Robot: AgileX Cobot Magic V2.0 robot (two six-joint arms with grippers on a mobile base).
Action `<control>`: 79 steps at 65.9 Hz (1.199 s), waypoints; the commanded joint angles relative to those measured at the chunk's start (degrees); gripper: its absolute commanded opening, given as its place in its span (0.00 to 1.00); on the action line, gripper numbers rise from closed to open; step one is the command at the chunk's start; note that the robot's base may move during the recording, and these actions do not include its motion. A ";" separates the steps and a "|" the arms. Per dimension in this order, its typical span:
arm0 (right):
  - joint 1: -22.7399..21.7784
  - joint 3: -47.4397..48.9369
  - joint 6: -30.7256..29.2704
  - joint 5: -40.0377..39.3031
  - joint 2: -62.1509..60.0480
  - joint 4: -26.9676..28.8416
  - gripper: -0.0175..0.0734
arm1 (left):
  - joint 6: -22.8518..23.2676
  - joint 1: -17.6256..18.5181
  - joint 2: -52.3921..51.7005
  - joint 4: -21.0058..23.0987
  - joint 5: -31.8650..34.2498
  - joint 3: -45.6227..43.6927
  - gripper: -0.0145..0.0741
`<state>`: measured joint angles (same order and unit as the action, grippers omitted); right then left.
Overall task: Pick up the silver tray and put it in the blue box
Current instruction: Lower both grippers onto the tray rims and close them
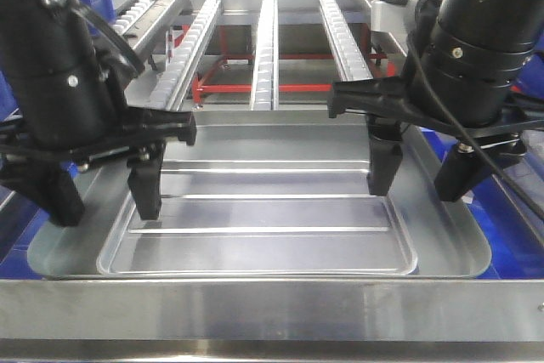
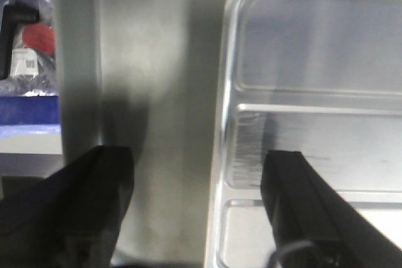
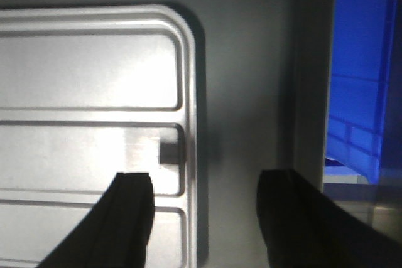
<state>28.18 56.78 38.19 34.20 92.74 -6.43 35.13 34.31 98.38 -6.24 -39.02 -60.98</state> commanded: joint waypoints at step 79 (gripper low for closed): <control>0.12 1.88 -0.07 -1.53 1.81 -0.42 0.67 | 0.53 0.51 -1.20 -0.48 1.54 -1.81 0.56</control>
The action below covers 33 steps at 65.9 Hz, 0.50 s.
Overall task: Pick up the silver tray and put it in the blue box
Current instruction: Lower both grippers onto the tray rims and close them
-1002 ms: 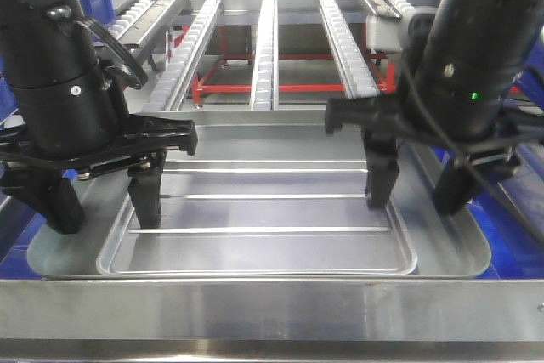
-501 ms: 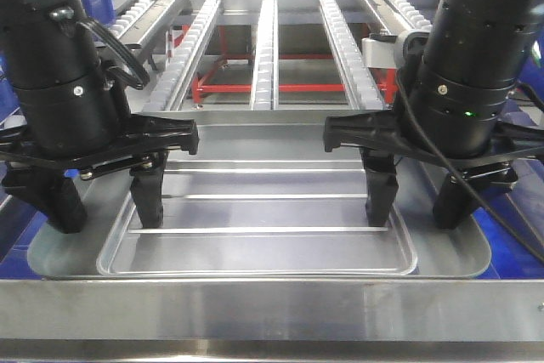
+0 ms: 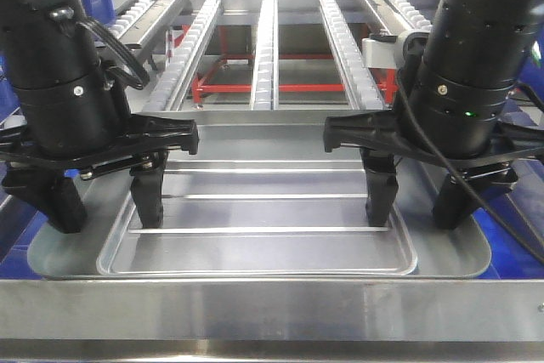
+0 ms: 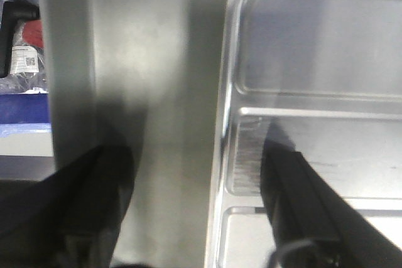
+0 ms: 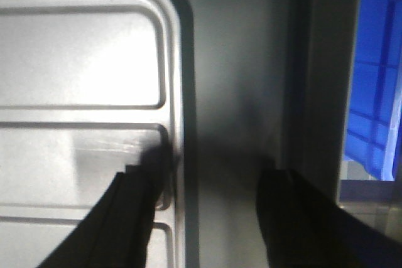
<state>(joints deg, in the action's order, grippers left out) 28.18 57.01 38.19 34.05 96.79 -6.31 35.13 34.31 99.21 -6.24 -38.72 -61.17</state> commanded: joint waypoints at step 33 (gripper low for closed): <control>0.12 1.65 -0.07 -1.55 -2.24 -0.55 0.32 | 0.53 0.51 -2.03 -0.48 1.34 -1.62 0.15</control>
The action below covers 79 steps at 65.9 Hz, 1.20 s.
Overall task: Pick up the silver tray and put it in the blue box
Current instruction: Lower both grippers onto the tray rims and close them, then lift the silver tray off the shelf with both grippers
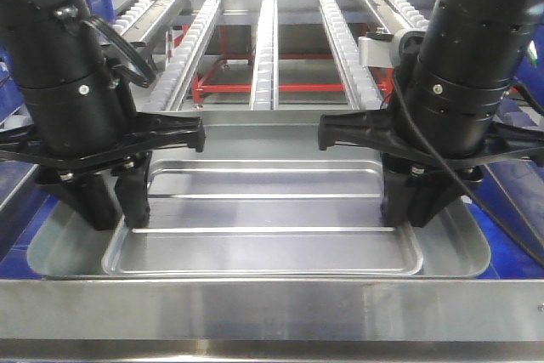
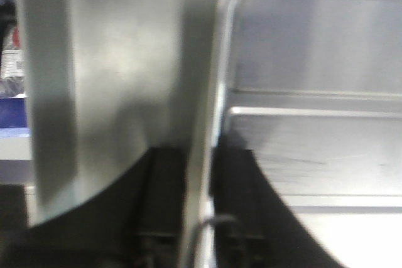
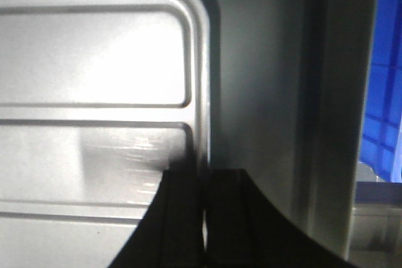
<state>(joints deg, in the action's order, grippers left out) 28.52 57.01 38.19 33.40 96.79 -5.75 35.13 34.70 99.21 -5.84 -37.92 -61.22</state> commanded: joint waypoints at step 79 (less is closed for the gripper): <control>0.26 5.18 2.87 6.85 -11.48 -0.76 0.27 | 0.75 0.12 -11.70 -0.33 -8.24 -5.49 0.15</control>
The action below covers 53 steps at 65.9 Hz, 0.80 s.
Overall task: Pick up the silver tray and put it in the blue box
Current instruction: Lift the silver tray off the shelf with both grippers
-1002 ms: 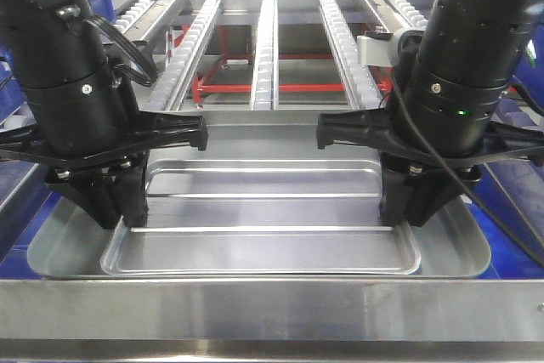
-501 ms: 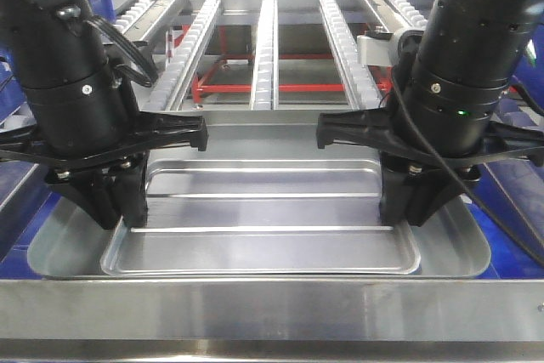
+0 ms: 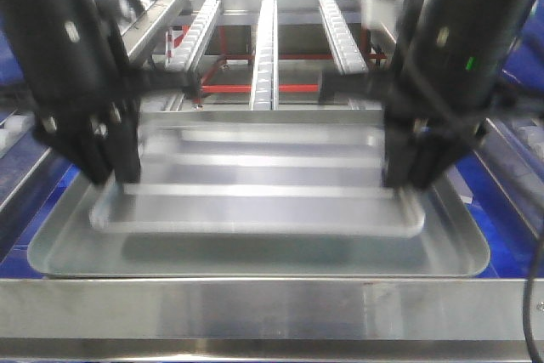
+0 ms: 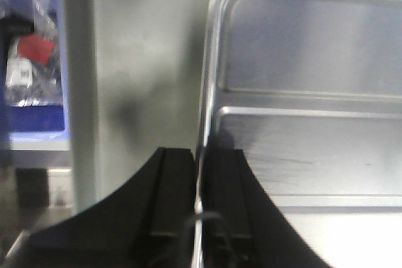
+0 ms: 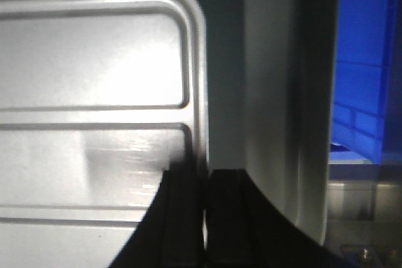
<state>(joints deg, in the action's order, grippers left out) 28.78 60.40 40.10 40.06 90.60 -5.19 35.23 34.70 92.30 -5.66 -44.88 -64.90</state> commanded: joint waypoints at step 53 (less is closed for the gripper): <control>20.05 -9.63 21.91 9.65 -23.34 -11.06 0.27 | 23.72 18.48 -23.10 -9.07 -4.85 13.20 0.15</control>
<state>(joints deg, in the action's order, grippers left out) 46.73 49.47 59.78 49.94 70.13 -12.60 53.28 49.81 72.23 -10.82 -49.85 -51.15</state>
